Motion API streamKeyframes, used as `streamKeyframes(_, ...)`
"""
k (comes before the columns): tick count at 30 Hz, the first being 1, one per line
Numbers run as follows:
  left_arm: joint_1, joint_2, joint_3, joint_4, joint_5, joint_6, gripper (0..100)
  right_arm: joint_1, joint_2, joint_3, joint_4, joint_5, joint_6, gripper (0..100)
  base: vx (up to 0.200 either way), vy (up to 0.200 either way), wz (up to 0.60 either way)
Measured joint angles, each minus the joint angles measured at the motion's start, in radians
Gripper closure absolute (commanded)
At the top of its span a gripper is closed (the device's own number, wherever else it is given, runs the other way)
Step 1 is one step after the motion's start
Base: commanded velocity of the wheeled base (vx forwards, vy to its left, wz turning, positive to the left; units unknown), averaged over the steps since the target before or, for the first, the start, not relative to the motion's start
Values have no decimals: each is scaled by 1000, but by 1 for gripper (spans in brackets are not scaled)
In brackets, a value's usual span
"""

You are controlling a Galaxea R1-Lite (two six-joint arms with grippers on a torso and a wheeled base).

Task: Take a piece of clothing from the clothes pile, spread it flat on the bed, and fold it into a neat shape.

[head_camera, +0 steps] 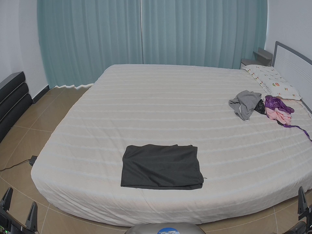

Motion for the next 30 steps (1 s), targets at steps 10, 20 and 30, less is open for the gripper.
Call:
streamKeyframes(10, 0, 1, 1, -3, 30, -73, 0, 0, 0, 0, 8, 217, 6, 0, 0, 0, 0)
streamKeyframes(20, 0, 2, 1, 41, 41, -52, 0, 0, 1, 0, 10, -156, -11, 0, 0, 0, 0)
streamKeyframes(30, -1, 3, 1, 53, 39, -42, 0, 0, 2, -1, -25, 66, -76, 0, 0, 0, 0)
